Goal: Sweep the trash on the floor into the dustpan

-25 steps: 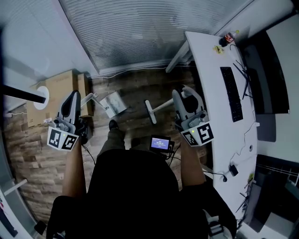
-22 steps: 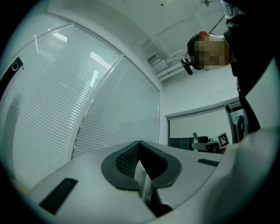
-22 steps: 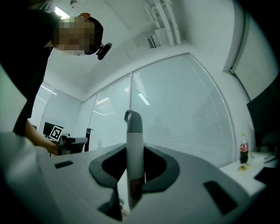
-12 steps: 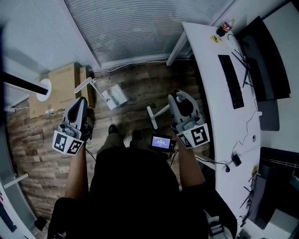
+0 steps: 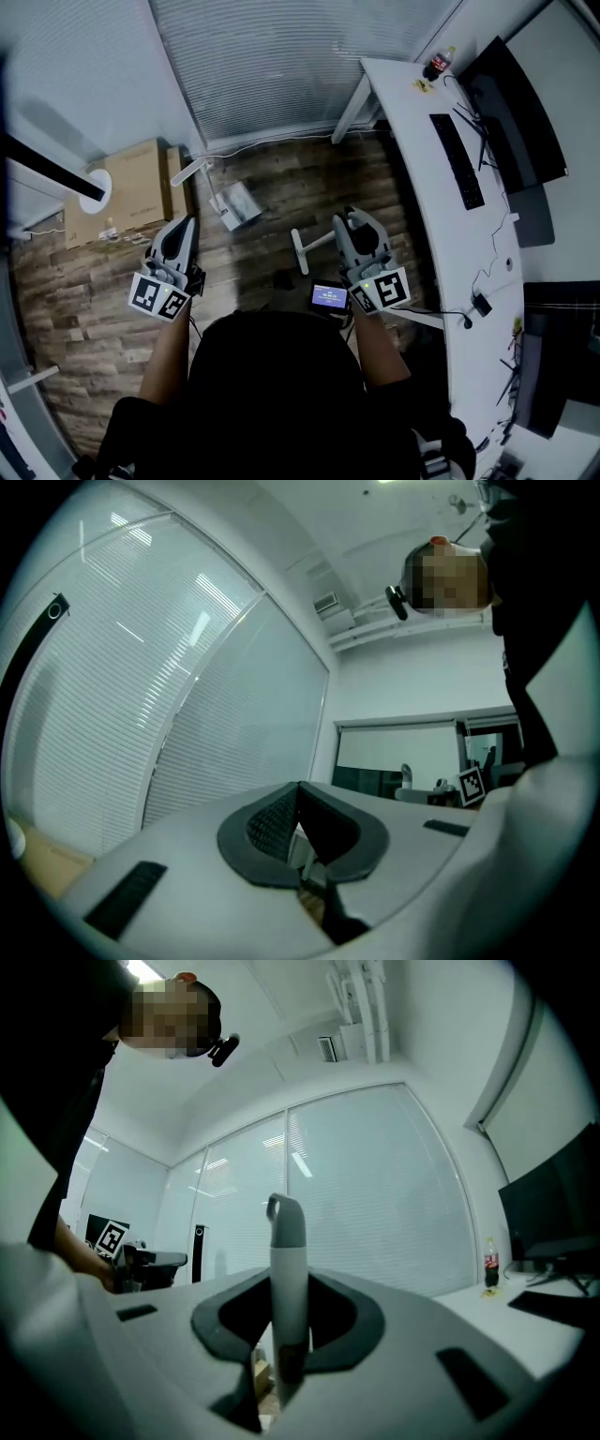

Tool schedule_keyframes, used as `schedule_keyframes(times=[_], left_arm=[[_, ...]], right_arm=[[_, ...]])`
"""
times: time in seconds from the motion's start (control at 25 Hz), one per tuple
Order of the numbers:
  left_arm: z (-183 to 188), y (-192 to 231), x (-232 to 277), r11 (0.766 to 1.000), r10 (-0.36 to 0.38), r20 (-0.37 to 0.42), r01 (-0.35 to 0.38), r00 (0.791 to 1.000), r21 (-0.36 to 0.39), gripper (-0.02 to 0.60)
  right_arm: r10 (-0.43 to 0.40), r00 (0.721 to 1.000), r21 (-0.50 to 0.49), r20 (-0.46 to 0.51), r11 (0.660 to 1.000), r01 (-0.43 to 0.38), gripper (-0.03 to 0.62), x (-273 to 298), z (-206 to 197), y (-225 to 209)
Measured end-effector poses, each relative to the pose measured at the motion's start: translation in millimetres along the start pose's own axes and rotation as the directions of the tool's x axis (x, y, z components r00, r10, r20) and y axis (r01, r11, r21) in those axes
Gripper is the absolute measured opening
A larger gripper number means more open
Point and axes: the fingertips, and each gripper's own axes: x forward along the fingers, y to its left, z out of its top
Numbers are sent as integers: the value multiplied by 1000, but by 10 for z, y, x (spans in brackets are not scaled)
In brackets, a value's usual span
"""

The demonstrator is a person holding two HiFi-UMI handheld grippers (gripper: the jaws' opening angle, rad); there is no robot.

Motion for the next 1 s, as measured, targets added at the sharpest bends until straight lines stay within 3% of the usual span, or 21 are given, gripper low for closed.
schedule_keyframes(times=[0.2,0.56,0.8,1.0], left_arm=[[46,-5,-506,997,-62,-64,64,996,32,-6],[29,128,-1250,995,-96,-58,96,994,2,-6],[-46,155,-1376,998,-56,-62,55,997,-15,-6],[-91,-52,-1313,1000,-23,-75,23,997,1,-6]], right_arm=[[-41,999,26,-5,999,41,81,-29,-31,493],[-64,998,59,-22,996,65,80,-223,-58,1228],[43,999,66,-32,997,-41,80,-201,-70,1554],[120,992,88,-40,989,-116,78,-297,-90,1513]])
